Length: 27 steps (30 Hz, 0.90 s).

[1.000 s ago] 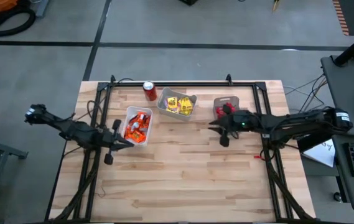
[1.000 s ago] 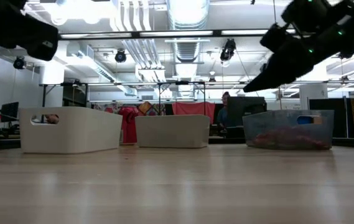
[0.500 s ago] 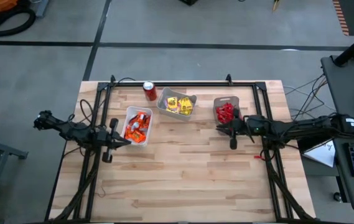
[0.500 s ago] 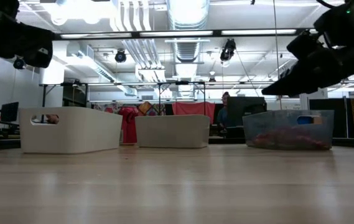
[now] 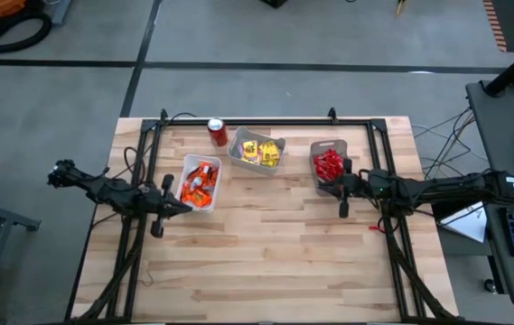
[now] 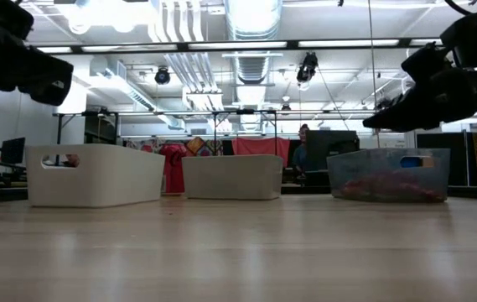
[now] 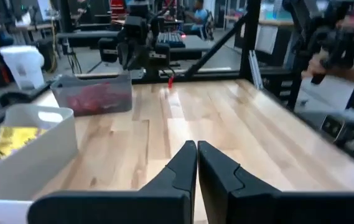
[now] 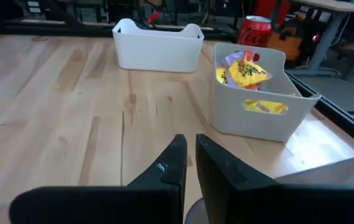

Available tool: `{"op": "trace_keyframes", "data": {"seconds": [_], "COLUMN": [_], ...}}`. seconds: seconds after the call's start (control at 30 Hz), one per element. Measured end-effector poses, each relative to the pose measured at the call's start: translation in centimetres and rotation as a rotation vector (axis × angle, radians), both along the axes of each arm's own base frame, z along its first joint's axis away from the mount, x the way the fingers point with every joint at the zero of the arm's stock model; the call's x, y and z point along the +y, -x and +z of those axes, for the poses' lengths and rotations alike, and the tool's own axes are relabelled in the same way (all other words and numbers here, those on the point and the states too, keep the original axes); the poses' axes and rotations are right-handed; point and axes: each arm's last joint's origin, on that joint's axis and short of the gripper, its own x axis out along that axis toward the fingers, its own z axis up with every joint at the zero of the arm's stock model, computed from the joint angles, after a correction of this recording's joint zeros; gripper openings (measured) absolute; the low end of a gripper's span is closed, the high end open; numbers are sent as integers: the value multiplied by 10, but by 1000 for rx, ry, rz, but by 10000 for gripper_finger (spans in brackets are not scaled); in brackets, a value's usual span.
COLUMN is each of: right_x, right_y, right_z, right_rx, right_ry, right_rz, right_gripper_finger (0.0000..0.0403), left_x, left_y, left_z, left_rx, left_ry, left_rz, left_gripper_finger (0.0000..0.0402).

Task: Sort candy
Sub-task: Return to Home Position

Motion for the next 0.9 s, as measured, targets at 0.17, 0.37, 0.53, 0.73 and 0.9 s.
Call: {"op": "trace_keyframes", "data": {"seconds": [0.17, 0.37, 0.53, 0.73, 0.9], "right_x": [-1, -2, -3, -4, -1], "right_y": [1, 6, 10, 11, 9], "right_z": [-3, -16, -23, -23, -20], "right_rx": [-5, 99, 183, 203, 228], "right_ry": [-167, -272, -257, -146, -62], "right_rz": [-66, -193, -228, -230, -90], "right_gripper_finger": [27, 27, 27, 27, 27], "left_x": [-1, -1, -1, -1, -1], "left_y": [-1, -2, -3, -3, -3], "left_z": [-1, -2, -3, -4, -3], "left_rx": [9, 24, 33, 40, 36], "left_ry": [-77, -79, -82, -86, -84], "left_rz": [-7, -7, -8, -8, -8], "left_gripper_finger": [0, 0, 0, 0, 0]}}
